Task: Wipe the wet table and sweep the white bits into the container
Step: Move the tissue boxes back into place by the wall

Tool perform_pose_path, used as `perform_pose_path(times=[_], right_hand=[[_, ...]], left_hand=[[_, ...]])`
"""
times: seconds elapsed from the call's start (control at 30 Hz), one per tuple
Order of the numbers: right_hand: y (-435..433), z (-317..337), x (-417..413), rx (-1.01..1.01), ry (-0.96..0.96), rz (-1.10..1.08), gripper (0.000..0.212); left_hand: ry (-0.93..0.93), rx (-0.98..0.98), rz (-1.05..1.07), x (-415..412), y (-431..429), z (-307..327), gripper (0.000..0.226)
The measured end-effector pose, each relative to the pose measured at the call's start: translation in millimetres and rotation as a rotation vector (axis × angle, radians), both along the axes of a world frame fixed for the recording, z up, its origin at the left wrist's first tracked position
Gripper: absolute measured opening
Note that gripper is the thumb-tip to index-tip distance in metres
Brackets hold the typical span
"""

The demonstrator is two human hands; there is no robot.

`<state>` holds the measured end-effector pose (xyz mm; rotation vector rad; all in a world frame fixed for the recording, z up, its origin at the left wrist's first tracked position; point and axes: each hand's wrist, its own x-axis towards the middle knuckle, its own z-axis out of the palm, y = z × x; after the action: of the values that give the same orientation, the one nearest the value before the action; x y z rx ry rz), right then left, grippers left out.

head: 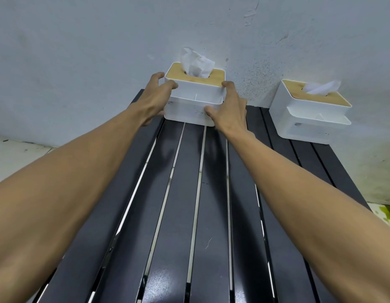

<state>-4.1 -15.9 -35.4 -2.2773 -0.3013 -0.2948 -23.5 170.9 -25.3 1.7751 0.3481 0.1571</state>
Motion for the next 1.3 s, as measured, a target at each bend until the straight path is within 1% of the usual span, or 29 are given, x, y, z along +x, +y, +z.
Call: perform_pose_path(times=[0.17,0.23,0.33,0.47,0.63,0.77,0.87,0.97,1.03,1.17,1.23,1.3], right_hand=[[-3,-1,-1,0.044,-0.013,-0.017,0.073],[-8,1,-4,0.063,-0.031,-0.038,0.076],[-24,11,-9,0.104,-0.096,-0.089,0.074],[-60,32,-4,0.196,-0.152,-0.183,0.067],[-124,58,14,0.280,-0.167,-0.312,0.061],[-178,67,27,0.357,-0.138,-0.425,0.059],[-213,65,35,0.367,-0.119,-0.496,0.062],[-242,56,43,0.358,-0.054,-0.549,0.068],[-257,47,47,0.346,0.024,-0.568,0.075],[-277,26,53,0.371,0.256,-0.510,0.087],[-282,18,56,0.412,0.360,-0.450,0.093],[-285,11,59,0.448,0.424,-0.385,0.098]], left_hand=[[-0.043,0.068,0.007,1,-8,-1,0.067],[-0.111,0.093,0.070,-1,-16,0,0.066],[-0.259,0.103,0.194,-5,-32,6,0.059],[-0.422,0.069,0.281,-4,-64,27,0.048],[-0.473,-0.028,0.228,7,-111,58,0.043],[-0.422,-0.094,0.150,22,-151,68,0.046],[-0.351,-0.106,0.054,35,-180,64,0.053],[-0.263,-0.076,-0.019,47,-206,54,0.059],[-0.193,-0.029,-0.092,51,-222,46,0.062],[-0.061,0.014,-0.237,54,-250,24,0.073],[0.001,-0.014,-0.274,56,-260,14,0.076],[0.043,-0.065,-0.289,57,-268,7,0.073]])
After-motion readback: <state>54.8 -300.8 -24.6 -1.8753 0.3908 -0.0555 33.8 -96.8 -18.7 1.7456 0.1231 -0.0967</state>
